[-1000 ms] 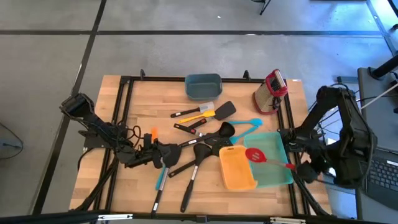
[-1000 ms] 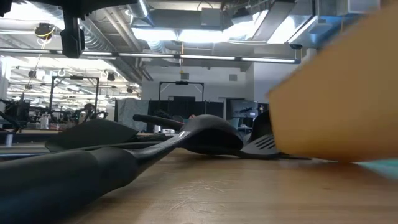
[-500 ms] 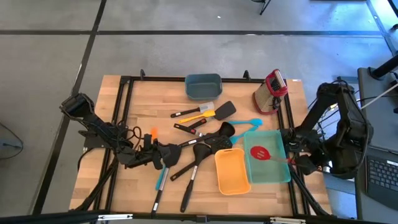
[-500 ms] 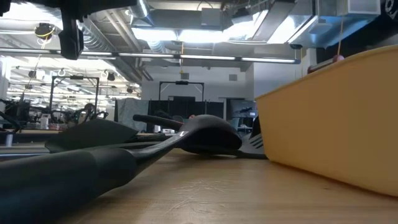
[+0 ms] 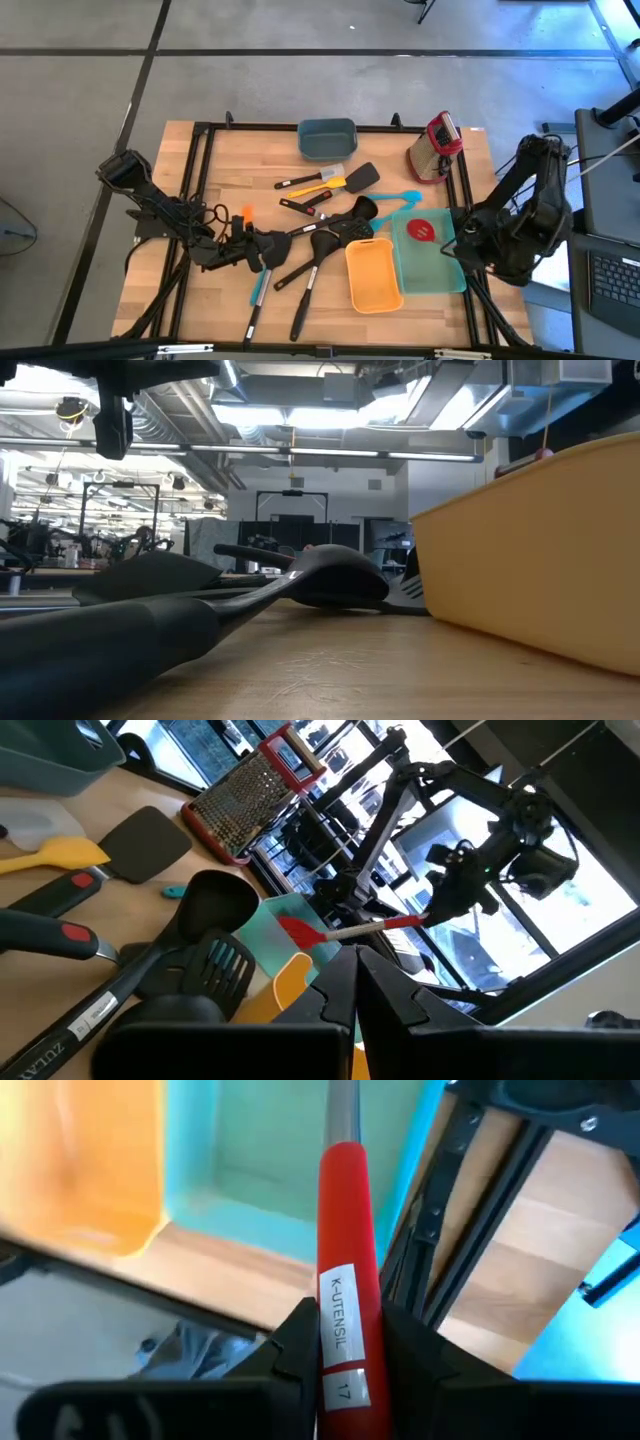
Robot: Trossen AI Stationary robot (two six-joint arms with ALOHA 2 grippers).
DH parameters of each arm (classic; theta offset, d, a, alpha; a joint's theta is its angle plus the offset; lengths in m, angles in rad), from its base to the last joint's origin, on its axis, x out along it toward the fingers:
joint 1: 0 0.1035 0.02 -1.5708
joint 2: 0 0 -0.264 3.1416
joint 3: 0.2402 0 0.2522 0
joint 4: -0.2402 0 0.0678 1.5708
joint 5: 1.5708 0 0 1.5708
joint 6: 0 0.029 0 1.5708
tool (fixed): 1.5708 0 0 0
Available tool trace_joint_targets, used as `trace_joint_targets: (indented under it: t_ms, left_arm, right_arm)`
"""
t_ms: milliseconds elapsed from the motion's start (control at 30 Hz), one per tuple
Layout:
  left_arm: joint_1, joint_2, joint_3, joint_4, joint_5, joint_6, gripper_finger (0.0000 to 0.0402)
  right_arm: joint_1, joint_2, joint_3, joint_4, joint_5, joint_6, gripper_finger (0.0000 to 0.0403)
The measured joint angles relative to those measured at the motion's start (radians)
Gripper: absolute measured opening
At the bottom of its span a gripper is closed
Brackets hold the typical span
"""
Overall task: Pick & Place Kitchen Items
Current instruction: Put the red serving spoon into the green bin
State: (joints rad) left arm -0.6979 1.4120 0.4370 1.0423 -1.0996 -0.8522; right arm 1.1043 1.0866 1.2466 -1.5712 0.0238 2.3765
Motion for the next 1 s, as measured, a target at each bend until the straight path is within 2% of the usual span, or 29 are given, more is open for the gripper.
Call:
trace_joint_targets:
  t_ms: [300,700,1000]
  left_arm:
    - [0.000,0.000,0.000,0.000,0.054,-0.055,0.0001]
    - [-0.001,0.000,0.000,-0.001,0.056,-0.088,0.0001]
    - [-0.001,0.000,0.000,-0.001,0.055,-0.096,0.0001]
  right_arm:
    - [-0.073,0.040,-0.124,0.000,0.000,-0.008,0.0077]
    - [-0.096,0.128,-0.128,0.004,0.006,-0.029,0.0078]
    - [-0.096,0.160,-0.128,0.064,0.006,-0.085,0.0108]
